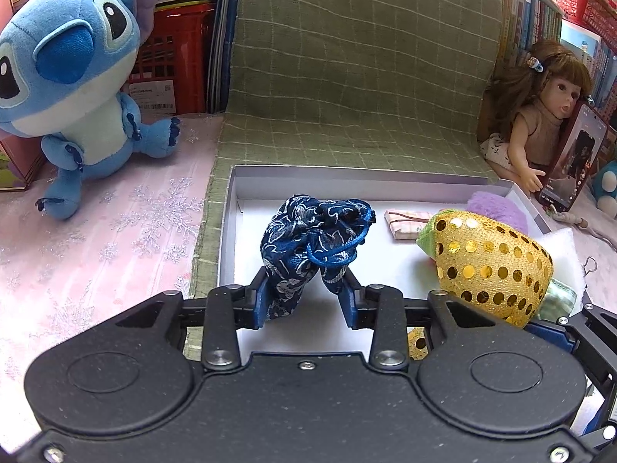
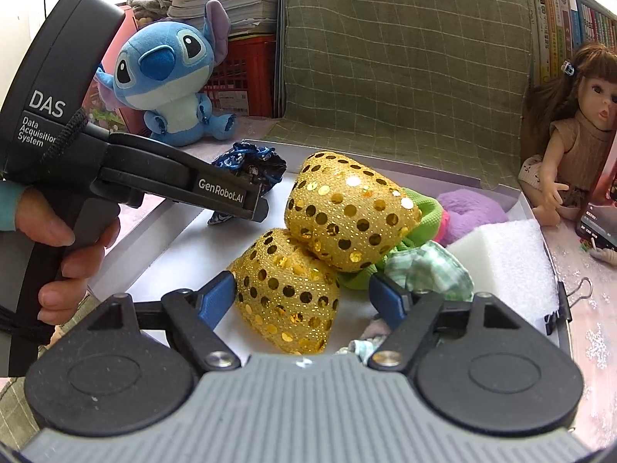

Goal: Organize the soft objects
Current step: 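Open both grippers to release the pouch and sequin piece in the box, then move both grippers back to the remaining items beside the box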

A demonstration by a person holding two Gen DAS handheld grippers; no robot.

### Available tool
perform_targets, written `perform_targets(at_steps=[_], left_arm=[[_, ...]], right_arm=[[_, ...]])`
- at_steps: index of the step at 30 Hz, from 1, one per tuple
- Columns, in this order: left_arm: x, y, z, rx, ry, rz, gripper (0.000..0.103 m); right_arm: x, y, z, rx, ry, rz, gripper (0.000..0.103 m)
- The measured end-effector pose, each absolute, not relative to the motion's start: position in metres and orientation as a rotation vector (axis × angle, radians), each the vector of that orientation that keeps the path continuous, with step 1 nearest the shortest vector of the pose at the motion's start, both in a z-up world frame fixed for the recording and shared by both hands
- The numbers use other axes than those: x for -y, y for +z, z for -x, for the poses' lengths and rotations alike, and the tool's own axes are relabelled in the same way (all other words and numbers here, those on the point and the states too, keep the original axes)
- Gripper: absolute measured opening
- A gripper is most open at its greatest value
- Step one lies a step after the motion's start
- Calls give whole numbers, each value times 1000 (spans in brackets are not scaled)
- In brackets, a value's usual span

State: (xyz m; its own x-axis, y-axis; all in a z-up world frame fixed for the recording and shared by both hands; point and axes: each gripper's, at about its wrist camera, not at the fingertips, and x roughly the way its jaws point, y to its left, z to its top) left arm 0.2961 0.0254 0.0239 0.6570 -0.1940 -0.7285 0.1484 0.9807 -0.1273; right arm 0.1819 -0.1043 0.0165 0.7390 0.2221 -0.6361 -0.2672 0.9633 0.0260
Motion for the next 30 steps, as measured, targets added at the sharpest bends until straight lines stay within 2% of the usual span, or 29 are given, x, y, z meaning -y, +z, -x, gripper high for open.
perform_targets(at_steps=[11,20,22,30], left_arm=[[-29,28,-291,-819,-206,63,45],[-37,47,-269,-753,-210,74,63],[-38,53,-260,-732,-211,74,70],[-34,74,-218,-626,-240,29,80]], right_arm=[[106,23,-173,-683,283,50,91],[112,38,-150,-651,304,55,98],[115,41,-142,-639,310,57,100],[123,54,-116,-584,322,66,103]])
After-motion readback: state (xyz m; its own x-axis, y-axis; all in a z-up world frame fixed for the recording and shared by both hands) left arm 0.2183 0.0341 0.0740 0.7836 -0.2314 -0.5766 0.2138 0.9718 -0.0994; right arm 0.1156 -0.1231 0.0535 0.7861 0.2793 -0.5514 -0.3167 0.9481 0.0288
